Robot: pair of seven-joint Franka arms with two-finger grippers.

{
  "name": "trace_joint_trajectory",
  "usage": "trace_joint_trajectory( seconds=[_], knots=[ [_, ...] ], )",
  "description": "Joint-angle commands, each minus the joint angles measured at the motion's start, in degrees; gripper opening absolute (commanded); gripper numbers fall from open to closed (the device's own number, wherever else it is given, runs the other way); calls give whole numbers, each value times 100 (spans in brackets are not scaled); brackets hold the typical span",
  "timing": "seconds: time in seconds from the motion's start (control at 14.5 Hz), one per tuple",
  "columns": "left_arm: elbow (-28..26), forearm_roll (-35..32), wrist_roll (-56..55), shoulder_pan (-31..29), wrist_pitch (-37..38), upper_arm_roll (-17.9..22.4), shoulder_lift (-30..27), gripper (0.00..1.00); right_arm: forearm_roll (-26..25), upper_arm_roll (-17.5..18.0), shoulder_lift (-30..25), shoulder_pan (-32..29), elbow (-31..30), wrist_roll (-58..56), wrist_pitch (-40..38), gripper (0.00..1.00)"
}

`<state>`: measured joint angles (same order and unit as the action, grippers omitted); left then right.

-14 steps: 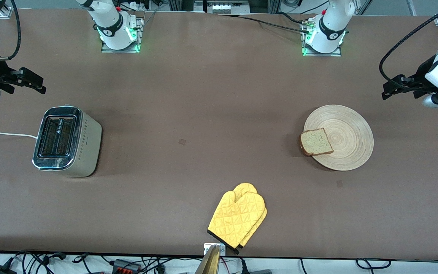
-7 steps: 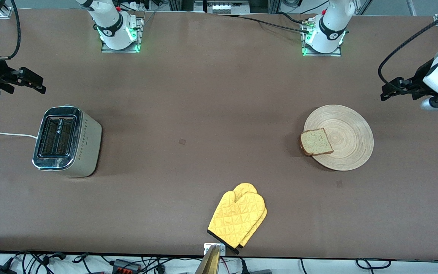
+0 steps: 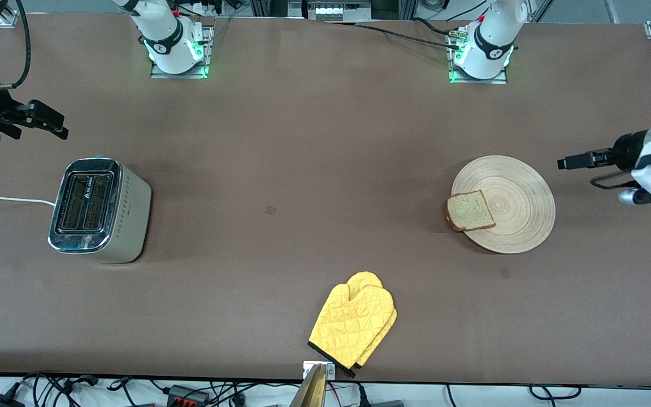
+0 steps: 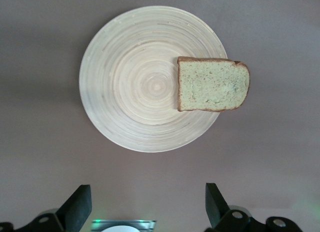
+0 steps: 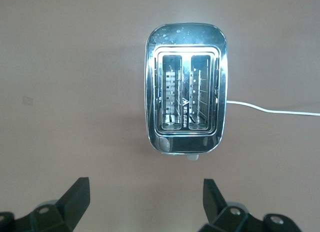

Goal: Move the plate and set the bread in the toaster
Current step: 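Reach the left gripper to the wooden plate rim and grip it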

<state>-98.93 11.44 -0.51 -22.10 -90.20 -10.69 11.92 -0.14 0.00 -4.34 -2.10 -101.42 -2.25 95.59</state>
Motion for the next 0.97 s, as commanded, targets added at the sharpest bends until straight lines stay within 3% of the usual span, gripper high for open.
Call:
trace_joint_trajectory(
  seconds=[0.0,0.55,0.9],
  knots=[
    [295,577,785,-531,91,-29,739,100,-48,26,-120,-27,-124,-4,30,100],
    [286,973,2501,-1288,-849,-29,2147,100,-39,26,-129,0,-115,-4,30,100],
    [243,1044,2950,-1385,-1200,-29,2561,100,-39,26,-155,0,-106,-12,4,100]
  ],
)
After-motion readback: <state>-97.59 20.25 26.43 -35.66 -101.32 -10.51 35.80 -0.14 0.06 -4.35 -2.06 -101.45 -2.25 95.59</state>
